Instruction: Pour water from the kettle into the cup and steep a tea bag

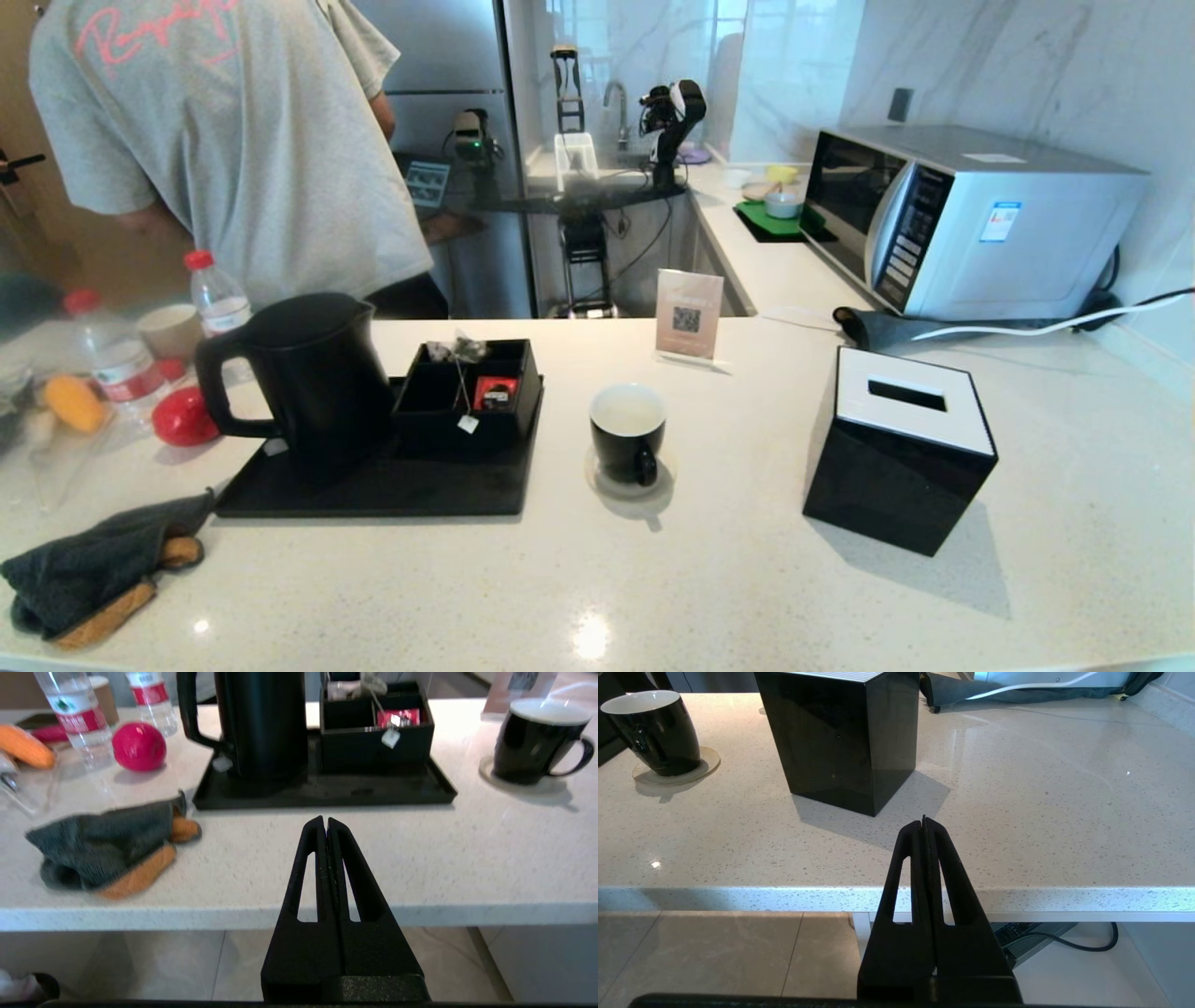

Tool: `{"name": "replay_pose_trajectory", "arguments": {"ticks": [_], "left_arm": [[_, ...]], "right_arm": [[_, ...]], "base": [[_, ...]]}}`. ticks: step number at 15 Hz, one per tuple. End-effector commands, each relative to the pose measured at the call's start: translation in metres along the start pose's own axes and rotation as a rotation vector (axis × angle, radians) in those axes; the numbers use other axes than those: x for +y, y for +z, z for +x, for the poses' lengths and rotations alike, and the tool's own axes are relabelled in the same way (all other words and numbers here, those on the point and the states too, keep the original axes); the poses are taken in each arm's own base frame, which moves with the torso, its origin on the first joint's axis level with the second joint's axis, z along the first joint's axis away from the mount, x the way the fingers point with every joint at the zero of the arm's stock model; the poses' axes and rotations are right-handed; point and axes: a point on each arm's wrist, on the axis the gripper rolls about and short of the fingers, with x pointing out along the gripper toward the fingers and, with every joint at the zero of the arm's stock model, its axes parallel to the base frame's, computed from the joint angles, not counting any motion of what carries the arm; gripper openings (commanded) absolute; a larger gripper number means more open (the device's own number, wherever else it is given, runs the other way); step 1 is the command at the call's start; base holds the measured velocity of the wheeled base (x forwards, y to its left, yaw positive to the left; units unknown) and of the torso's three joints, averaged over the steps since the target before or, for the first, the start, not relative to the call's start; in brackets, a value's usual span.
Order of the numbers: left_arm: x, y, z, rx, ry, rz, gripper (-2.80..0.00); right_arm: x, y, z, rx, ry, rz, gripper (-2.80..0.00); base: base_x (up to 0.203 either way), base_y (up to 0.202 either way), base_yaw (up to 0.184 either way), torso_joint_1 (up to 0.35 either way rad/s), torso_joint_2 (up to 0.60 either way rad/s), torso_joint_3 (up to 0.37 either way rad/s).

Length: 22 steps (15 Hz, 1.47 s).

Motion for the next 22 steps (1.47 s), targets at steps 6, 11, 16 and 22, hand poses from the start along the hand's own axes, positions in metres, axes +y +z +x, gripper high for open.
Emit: {"name": "replay_pose_trajectory", "arguments": {"ticks": [6,11,16,22], "left_arm": [[0.002,0.083,0.037,0.073,0.036,-0.014,-2.8],[0.004,0.121,0.107,0.076,0.16,-0.015,-2.8],[0.016,0.094,0.162,0.271,0.319,-0.004,-2.8],[0.037,0.035,0.227,0.321,0.401,0.023,0.0]], "right_arm": [[0.0,0.0,0.0,0.001,0.001,-0.001,-2.8],[0.0,0.0,0.0,0.001,0.001,-0.001,-2.8],[0.0,0.0,0.0,0.001,0.001,-0.001,-2.8],[0.0,0.0,0.0,0.001,0.001,-0.001,-2.8]], "base": [[0.0,0.0,0.0,0.0,0.0,0.0],[0.0,0.0,0.0,0.0,0.0,0.0],[0.0,0.0,0.0,0.0,0.0,0.0],[0.0,0.0,0.0,0.0,0.0,0.0]]}}
